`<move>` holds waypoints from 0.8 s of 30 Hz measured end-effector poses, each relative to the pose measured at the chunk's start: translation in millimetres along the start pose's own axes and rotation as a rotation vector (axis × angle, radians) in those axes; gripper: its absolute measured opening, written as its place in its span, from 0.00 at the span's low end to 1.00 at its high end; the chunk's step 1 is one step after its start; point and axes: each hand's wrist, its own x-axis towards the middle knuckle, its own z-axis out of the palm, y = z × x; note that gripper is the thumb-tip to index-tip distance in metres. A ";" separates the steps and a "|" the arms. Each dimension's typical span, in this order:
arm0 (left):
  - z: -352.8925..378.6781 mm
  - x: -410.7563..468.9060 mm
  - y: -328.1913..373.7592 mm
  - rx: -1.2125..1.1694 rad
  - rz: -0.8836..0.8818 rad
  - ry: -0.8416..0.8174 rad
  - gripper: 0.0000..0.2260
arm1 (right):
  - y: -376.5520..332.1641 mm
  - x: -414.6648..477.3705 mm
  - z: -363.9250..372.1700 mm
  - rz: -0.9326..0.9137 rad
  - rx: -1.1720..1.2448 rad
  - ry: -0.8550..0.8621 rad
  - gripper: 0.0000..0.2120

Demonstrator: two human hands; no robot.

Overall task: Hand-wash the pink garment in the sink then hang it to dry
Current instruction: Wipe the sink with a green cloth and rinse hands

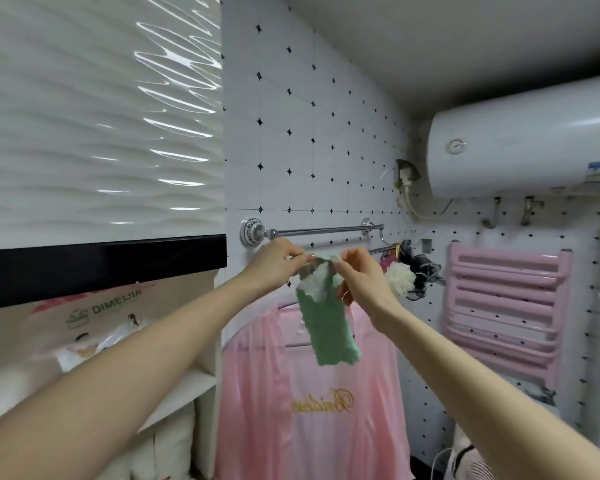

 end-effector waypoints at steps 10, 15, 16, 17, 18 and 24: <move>2.8 40.3 0.7 -0.137 -0.089 0.122 0.13 | 9.4 42.4 6.3 -0.100 -0.259 -0.023 0.24; -16.2 67.4 -14.8 0.164 -0.093 0.271 0.13 | 3.8 80.8 -18.1 -0.046 -0.334 -0.074 0.10; -20.9 72.2 -15.5 0.188 -0.116 0.299 0.14 | 1.6 88.6 -22.7 -0.042 -0.394 -0.092 0.09; -25.6 77.2 -14.9 0.200 -0.139 0.321 0.14 | -1.7 97.0 -26.2 -0.061 -0.494 -0.080 0.08; -29.4 81.9 -13.3 0.177 -0.156 0.335 0.14 | -5.1 104.8 -29.4 -0.093 -0.642 -0.039 0.06; -32.1 117.8 -3.2 -0.356 -0.291 0.470 0.13 | -28.7 147.9 -21.3 0.012 -0.234 0.102 0.08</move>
